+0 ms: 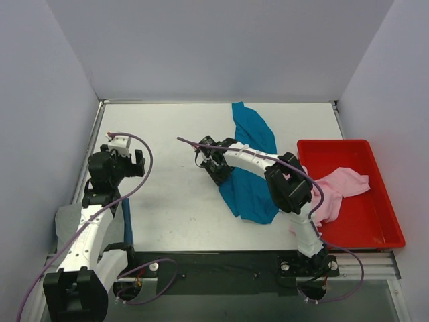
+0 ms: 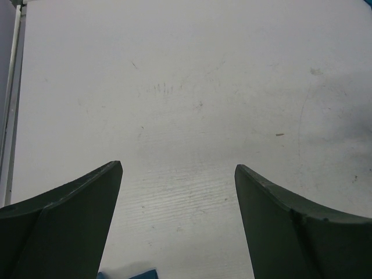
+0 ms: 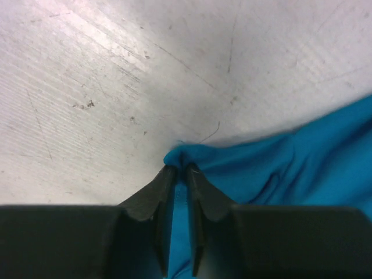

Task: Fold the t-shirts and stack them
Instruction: Flatten out the tshirt

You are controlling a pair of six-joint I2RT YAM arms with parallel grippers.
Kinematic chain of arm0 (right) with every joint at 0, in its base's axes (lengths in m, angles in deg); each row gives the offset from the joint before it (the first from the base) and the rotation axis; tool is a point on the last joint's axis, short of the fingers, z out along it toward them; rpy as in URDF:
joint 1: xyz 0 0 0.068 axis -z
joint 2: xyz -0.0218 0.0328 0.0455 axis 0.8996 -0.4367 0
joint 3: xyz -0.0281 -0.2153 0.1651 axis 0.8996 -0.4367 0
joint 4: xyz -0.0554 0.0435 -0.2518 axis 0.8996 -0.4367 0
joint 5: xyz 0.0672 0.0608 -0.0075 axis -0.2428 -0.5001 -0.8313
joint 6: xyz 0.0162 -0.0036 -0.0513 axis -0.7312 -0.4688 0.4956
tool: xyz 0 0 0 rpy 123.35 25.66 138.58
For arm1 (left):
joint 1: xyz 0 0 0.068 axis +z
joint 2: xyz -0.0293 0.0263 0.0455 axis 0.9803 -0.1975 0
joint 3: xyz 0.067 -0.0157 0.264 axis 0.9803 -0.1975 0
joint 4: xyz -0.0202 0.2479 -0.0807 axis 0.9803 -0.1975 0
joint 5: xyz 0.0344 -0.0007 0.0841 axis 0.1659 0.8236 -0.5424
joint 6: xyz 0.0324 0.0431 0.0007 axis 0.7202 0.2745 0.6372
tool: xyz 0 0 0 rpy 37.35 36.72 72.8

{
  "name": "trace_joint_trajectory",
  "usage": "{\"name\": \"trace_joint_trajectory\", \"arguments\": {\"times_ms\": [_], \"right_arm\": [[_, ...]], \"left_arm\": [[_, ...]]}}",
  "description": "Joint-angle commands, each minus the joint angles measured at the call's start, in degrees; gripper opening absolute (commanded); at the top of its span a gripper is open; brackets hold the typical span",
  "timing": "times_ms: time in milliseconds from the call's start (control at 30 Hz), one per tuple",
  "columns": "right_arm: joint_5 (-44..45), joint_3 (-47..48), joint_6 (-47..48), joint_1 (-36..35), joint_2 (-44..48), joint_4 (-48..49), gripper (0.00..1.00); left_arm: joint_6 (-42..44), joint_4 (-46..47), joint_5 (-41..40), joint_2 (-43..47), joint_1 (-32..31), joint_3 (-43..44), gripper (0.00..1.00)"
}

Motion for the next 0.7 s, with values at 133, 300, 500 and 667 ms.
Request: {"name": "trace_joint_trajectory", "arguments": {"times_ms": [133,300,500,667], "right_arm": [[-11.4,-6.3,1.3,1.1,2.2,-0.5,0.00],[-24.1,-6.1,8.6,-1.5,16.9,-2.5,0.00],[-25.2,1.0,7.7,1.4,41.3,-5.6,0.00],[-26.0,5.8,8.2,9.7,55.4,-5.6,0.00]], "left_arm": [[0.8,2.1,1.6,0.6,-0.4,1.4,0.89],[5.2,3.7,8.6,-0.2,-0.7,0.7,0.89],[7.4,5.4,25.1,-2.7,-1.6,2.3,0.86],[11.7,2.3,31.0,-6.5,-7.5,7.7,0.84]]}}
